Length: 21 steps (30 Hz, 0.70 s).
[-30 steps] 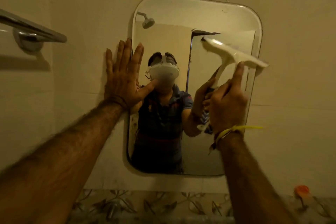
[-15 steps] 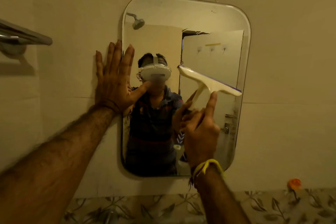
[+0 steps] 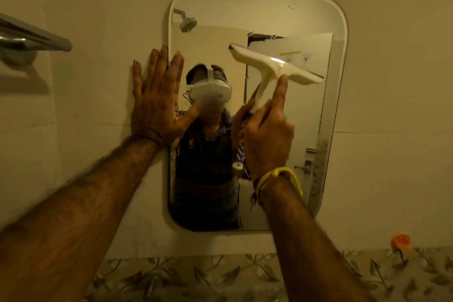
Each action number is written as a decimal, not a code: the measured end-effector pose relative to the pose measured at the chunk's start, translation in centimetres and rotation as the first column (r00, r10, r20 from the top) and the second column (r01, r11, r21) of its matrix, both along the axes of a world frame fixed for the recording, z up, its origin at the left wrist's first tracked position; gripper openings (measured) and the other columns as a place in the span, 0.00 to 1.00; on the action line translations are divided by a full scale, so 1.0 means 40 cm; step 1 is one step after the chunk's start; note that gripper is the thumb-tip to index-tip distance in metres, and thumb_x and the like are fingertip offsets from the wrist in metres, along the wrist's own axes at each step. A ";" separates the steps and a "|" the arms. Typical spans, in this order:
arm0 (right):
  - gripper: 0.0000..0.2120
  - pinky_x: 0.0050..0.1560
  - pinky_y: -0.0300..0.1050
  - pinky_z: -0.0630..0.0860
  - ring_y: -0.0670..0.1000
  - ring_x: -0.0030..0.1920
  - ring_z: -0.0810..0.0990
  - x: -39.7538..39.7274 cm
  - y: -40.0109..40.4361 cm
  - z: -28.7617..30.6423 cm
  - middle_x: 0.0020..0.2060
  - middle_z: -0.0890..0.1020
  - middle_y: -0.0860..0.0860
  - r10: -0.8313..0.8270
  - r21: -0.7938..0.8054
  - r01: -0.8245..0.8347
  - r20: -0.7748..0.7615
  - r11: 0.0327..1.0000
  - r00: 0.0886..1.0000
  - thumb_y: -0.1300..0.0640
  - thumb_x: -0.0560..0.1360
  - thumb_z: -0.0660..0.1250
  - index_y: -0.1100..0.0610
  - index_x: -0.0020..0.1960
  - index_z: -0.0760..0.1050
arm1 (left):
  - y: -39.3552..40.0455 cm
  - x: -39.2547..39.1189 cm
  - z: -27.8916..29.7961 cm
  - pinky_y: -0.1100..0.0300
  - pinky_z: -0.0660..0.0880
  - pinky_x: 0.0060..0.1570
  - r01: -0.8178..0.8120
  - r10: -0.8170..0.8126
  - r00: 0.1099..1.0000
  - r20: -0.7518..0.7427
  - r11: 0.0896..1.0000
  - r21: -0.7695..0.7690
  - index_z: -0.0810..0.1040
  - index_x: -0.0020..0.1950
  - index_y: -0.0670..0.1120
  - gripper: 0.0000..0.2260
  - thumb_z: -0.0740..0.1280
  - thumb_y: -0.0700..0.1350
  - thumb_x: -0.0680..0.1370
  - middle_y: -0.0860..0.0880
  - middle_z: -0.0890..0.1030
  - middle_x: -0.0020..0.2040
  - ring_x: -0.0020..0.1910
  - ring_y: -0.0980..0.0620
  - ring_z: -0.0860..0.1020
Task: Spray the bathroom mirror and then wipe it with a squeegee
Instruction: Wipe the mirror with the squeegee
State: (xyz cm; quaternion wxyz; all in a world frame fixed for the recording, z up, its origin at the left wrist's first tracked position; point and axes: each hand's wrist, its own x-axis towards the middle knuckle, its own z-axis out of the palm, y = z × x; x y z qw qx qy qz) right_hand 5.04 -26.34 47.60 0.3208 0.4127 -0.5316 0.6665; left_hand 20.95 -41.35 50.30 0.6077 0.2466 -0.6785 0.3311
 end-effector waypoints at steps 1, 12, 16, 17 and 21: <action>0.28 0.27 0.43 0.79 0.47 0.25 0.74 0.002 -0.002 0.008 0.28 0.75 0.51 -0.007 0.003 0.007 -0.001 1.000 1.000 0.55 0.82 0.55 0.54 0.80 0.51 | 0.000 0.001 0.001 0.37 0.42 0.79 0.013 -0.013 1.000 -0.005 1.000 0.001 0.50 0.83 0.48 0.40 0.59 0.67 0.79 0.42 0.54 0.83 0.83 0.45 0.51; 0.28 0.24 0.30 0.61 0.40 0.24 0.64 0.066 -0.044 0.047 0.28 0.70 0.45 -0.076 0.085 0.107 -0.309 0.991 0.948 0.56 0.82 0.60 0.53 0.79 0.55 | 0.014 0.007 -0.005 0.45 0.47 0.81 0.202 -0.200 0.973 -0.117 0.979 0.004 0.52 0.82 0.43 0.35 0.56 0.59 0.80 0.41 0.59 0.81 0.82 0.44 0.55; 0.28 0.26 0.35 0.67 0.45 0.28 0.70 0.108 -0.062 0.004 0.33 0.75 0.48 -0.007 0.227 0.118 -0.439 0.967 0.899 0.52 0.83 0.57 0.51 0.80 0.51 | 0.021 0.009 -0.004 0.41 0.50 0.80 0.253 -0.252 0.958 -0.138 0.967 -0.009 0.54 0.81 0.38 0.37 0.61 0.57 0.79 0.39 0.58 0.81 0.82 0.42 0.55; 0.28 0.30 0.40 0.75 0.47 0.31 0.74 0.106 -0.062 -0.034 0.37 0.78 0.49 0.018 0.279 0.134 -0.482 0.951 0.876 0.51 0.84 0.54 0.50 0.80 0.47 | 0.020 0.010 -0.003 0.40 0.51 0.80 0.256 -0.254 0.957 -0.143 0.967 -0.006 0.54 0.81 0.38 0.38 0.62 0.58 0.79 0.38 0.58 0.81 0.82 0.41 0.55; 0.31 0.27 0.43 0.76 0.48 0.29 0.73 0.073 -0.067 -0.037 0.36 0.78 0.50 -0.017 0.255 0.179 -0.530 0.950 0.848 0.52 0.83 0.58 0.48 0.80 0.47 | 0.011 0.009 -0.008 0.38 0.51 0.79 0.244 -0.243 0.961 -0.133 0.970 -0.008 0.54 0.81 0.39 0.39 0.63 0.59 0.78 0.39 0.57 0.81 0.82 0.42 0.55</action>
